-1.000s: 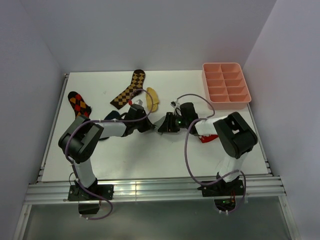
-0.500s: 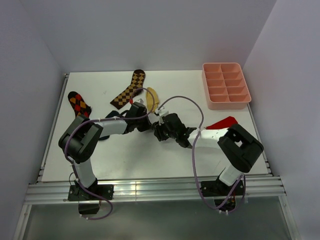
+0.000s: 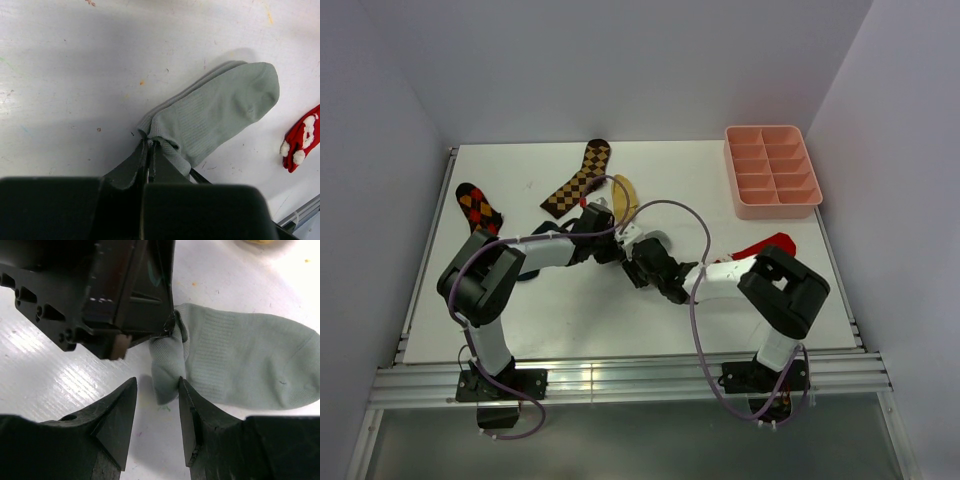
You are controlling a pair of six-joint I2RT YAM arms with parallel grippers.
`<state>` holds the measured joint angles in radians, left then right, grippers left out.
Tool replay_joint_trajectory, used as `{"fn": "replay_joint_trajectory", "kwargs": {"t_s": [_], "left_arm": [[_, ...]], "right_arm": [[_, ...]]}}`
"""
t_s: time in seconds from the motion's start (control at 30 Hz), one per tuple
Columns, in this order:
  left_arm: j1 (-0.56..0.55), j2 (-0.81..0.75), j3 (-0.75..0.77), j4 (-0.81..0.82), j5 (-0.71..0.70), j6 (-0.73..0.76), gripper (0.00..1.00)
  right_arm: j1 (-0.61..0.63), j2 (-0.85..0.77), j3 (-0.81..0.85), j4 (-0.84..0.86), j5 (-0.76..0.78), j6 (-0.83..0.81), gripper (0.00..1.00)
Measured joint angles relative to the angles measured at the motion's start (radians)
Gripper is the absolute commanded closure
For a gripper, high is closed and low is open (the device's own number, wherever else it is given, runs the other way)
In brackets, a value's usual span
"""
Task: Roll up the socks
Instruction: Roll the sock at the center of the board.
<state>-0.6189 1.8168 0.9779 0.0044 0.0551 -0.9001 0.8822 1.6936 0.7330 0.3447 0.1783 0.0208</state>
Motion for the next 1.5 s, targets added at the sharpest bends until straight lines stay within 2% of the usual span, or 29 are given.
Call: {"fn": "replay_joint_trajectory", "kwargs": {"t_s": [0.13, 0.23, 0.3, 0.43, 0.47, 0.6, 0.67, 0.7, 0.83, 1.13, 1.37, 1.5], "left_arm": [[0.000, 0.000, 0.005, -0.014, 0.000, 0.000, 1.00], [0.000, 0.000, 0.005, -0.017, 0.000, 0.000, 1.00], [0.000, 0.000, 0.005, -0.018, 0.000, -0.001, 1.00], [0.000, -0.002, 0.005, -0.018, 0.000, -0.003, 1.00], [0.000, -0.003, 0.005, -0.019, 0.000, -0.003, 0.98], [0.000, -0.013, 0.003, -0.027, -0.006, -0.013, 0.78], [0.000, -0.025, -0.005, -0.027, -0.016, -0.025, 0.71], [0.000, -0.035, -0.012, -0.028, -0.021, -0.030, 0.63], [0.001, -0.085, -0.049, -0.014, -0.036, -0.055, 0.49], [0.013, -0.152, -0.114, 0.063, -0.037, -0.090, 0.44], [0.013, -0.151, -0.125, 0.127, -0.025, -0.089, 0.43], [0.013, -0.144, -0.125, 0.159, -0.010, -0.089, 0.43]], "right_arm": [[0.019, 0.031, 0.026, -0.003, 0.038, -0.021, 0.56], [0.024, 0.061, 0.048, -0.010, 0.061, -0.024, 0.62], [0.024, 0.074, 0.056, -0.014, 0.078, -0.024, 0.72], [0.025, 0.076, 0.066, -0.029, 0.099, -0.016, 0.99], [0.025, 0.076, 0.069, -0.033, 0.101, -0.013, 1.00], [0.021, 0.076, 0.074, -0.049, 0.097, 0.013, 1.00], [0.012, 0.074, 0.075, -0.054, 0.074, 0.030, 1.00], [0.000, 0.070, 0.075, -0.058, 0.049, 0.043, 1.00], [-0.076, 0.059, 0.082, -0.082, -0.081, 0.103, 1.00], [-0.291, 0.060, 0.053, -0.039, -0.459, 0.278, 1.00], [-0.451, 0.173, 0.010, 0.166, -0.794, 0.507, 1.00], [-0.502, 0.247, 0.000, 0.285, -0.925, 0.626, 1.00]]}}
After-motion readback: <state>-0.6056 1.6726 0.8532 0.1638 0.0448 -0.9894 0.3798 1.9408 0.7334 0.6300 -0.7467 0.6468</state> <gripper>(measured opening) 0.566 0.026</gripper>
